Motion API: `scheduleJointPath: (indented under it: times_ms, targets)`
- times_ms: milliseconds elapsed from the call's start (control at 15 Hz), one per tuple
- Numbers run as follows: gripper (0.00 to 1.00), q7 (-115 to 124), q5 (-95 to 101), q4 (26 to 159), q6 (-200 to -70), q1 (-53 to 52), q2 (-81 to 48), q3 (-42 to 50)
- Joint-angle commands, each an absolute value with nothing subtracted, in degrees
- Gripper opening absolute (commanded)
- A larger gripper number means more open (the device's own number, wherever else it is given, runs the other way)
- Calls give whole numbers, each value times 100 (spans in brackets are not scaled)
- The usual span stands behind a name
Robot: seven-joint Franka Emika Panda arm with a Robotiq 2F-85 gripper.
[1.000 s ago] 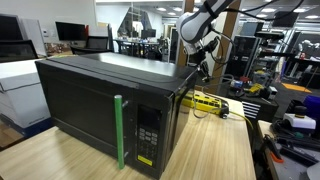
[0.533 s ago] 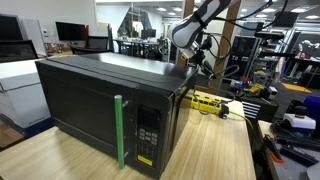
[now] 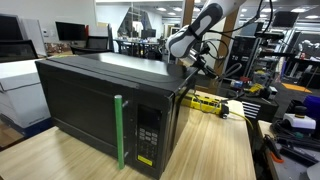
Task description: Put the plug into the socket
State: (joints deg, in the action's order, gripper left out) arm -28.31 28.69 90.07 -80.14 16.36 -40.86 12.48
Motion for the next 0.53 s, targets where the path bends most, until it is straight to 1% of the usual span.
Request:
scheduleJointPath:
  times_ms: [0,467]
  targets:
    - [8,-3047,2825,8941,-7711,1883,-4177,1115]
    - [8,-2882,2870,9266,-7765,2045,-4355,1087]
